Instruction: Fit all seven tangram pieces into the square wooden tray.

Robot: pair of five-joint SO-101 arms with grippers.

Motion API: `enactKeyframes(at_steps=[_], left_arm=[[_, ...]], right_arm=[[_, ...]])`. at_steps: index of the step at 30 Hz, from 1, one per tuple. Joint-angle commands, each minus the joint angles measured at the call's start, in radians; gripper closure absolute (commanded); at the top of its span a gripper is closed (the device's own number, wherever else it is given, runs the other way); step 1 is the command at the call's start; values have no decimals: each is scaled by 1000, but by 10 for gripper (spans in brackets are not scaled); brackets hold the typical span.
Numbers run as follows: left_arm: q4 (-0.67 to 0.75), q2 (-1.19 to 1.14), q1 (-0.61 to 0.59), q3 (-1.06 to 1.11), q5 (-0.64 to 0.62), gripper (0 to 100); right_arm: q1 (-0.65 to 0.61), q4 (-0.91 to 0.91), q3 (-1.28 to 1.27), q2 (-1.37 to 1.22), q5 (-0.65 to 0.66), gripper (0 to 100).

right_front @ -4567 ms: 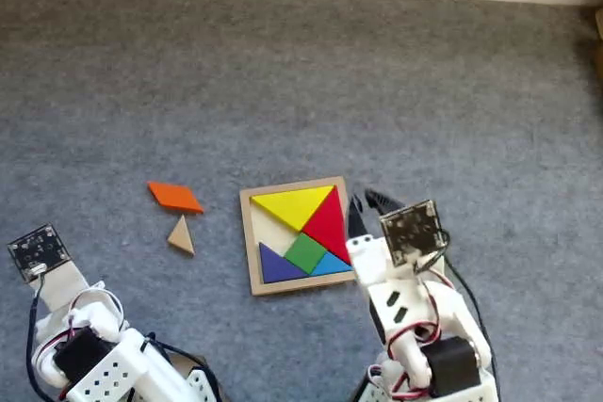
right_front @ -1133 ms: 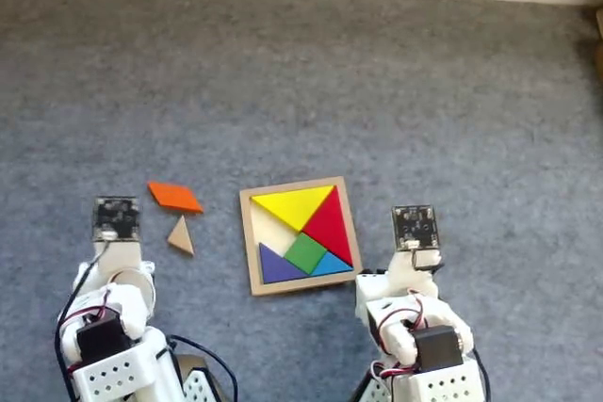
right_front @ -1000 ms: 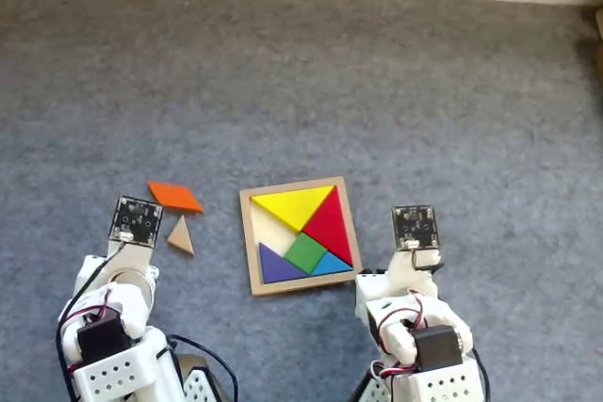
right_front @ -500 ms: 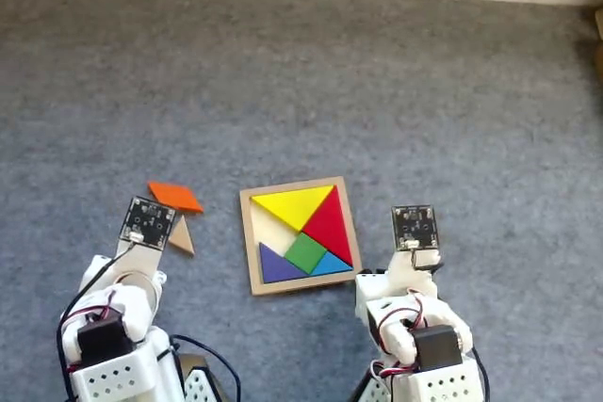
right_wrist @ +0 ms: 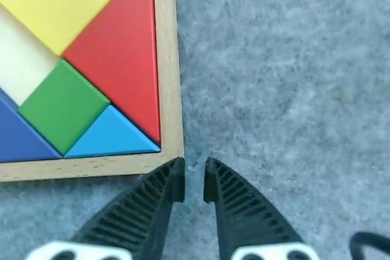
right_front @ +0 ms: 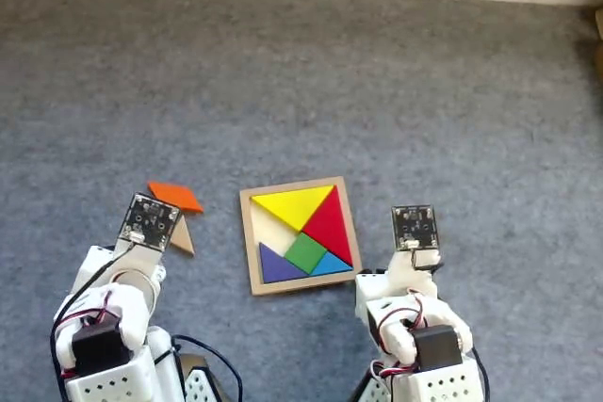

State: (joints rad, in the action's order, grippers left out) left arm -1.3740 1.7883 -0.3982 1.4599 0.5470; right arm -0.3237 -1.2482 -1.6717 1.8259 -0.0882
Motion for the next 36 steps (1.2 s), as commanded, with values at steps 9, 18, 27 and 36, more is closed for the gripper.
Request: enactKeyframes(at_steps=[9, 18, 27, 36], left_arm=[[5, -496, 94, -297, 6, 815], [181, -837, 122, -438, -203, 694], [308, -1090, 122, -581, -49, 695], [311, -1320, 127, -754, 229, 694]], right_arm=[[2, -8, -139, 19, -3, 936], [2, -8, -140, 21, -3, 936], [2, -8, -140, 22, -3, 936], [2, -10, -140, 22, -3, 936]])
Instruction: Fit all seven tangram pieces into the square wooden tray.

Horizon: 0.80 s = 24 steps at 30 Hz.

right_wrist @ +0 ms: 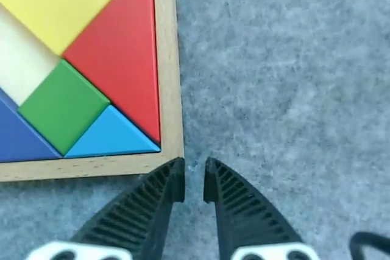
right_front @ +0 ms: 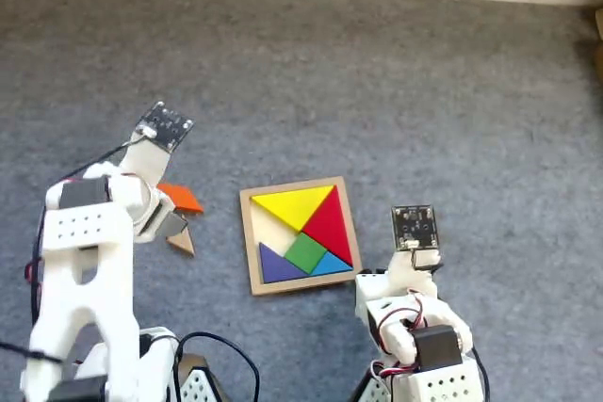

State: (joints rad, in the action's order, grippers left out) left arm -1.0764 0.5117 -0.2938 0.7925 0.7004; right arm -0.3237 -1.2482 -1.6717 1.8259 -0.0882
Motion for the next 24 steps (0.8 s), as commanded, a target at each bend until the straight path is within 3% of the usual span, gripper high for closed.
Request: enactKeyframes(at_steps=[1, 9, 14, 20, 24], left_arm=[[14, -67, 22, -102, 98, 694], [21, -222, 24, -194, 164, 694], [158, -303, 24, -194, 164, 695], [178, -363, 54, -199, 152, 695], [175, -371, 54, -222, -21, 695]], right_arm=[[2, -10, -140, 22, -3, 936], [5, -10, -140, 22, -3, 936], [5, -10, -140, 22, -3, 936], [8, -10, -140, 24, -3, 936], [8, -10, -140, 24, -3, 936]])
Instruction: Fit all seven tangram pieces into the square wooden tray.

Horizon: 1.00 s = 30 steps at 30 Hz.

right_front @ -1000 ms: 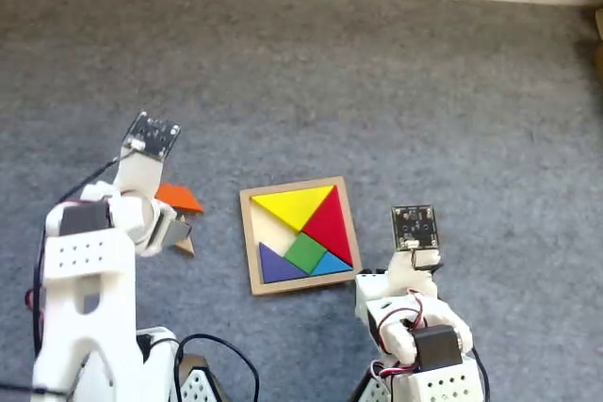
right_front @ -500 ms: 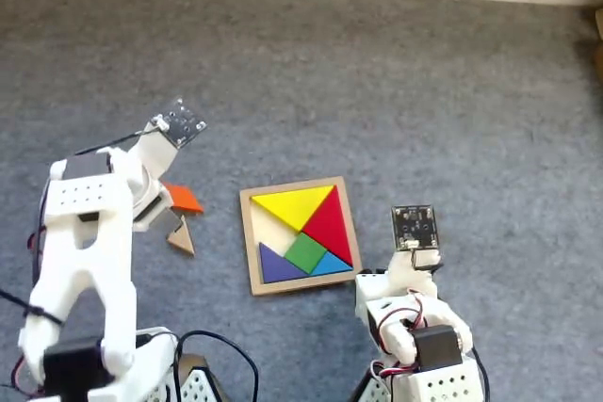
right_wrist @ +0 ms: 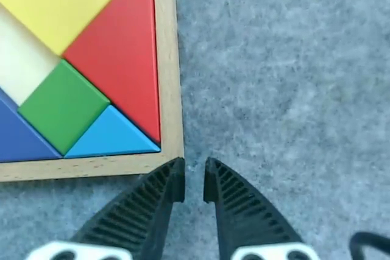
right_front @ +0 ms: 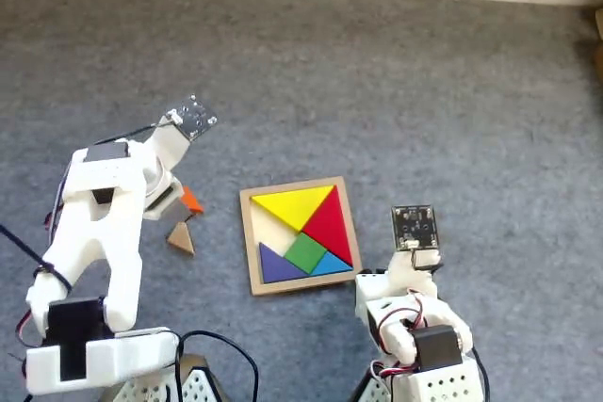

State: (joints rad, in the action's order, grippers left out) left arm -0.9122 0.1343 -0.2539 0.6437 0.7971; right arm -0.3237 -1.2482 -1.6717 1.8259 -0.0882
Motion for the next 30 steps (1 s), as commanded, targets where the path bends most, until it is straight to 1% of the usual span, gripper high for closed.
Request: enactKeyframes(at_steps=[1, 4, 8, 12, 15, 17, 21, 23, 27, 30], left_arm=[[9, 7, 13, -87, -186, 695], [5, 12, 5, -105, -400, 695], [-66, 8, 7, -110, -643, 694], [-127, 5, 10, -107, -925, 691], [-143, 5, 8, -101, -1051, 691], [-137, 5, 10, -82, -1077, 691], [-107, 4, 8, -38, -1079, 694], [-51, 4, 5, 4, -1077, 694], [121, 4, 5, 102, -1076, 694], [204, 4, 7, 145, -1076, 695]], right_arm=[[8, -10, -140, 24, -3, 936], [8, -10, -140, 24, -3, 936], [8, -10, -140, 24, -3, 936], [5, -10, -140, 24, -3, 936], [5, -10, -140, 24, -3, 936], [5, -10, -140, 24, -3, 936], [5, -10, -140, 24, -3, 936], [5, -10, -140, 24, -3, 936], [5, -10, -140, 24, -3, 936], [5, -10, -140, 24, -3, 936]])
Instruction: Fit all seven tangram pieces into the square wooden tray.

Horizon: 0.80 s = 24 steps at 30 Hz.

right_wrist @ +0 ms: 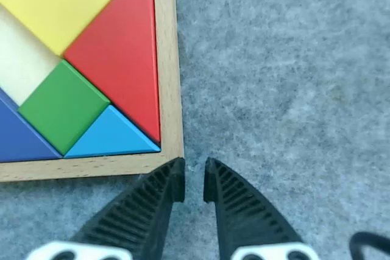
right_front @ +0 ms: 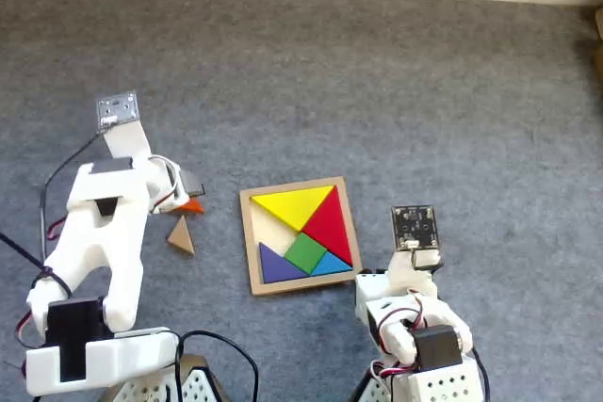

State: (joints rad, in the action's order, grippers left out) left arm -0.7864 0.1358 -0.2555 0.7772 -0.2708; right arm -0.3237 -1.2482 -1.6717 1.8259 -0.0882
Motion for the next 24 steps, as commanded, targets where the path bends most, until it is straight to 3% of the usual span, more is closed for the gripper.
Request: enactKeyframes(at_steps=[1, 8, 13, 16, 21, 24], left_arm=[[86, 2, 10, 13, -8, 695], [84, -67, 12, -25, -8, 695], [-37, -110, 12, -105, -5, 695], [-23, -114, 12, -111, -3, 695], [-21, -180, 12, -143, 95, 698], [-91, -236, 12, -228, 101, 771]], right_arm=[[5, -10, -140, 24, -3, 936], [4, -10, -140, 24, -3, 936], [4, -10, -140, 24, -3, 936], [4, -10, -140, 24, -3, 936], [4, -10, -140, 24, -3, 936], [4, -10, -140, 24, -3, 936]])
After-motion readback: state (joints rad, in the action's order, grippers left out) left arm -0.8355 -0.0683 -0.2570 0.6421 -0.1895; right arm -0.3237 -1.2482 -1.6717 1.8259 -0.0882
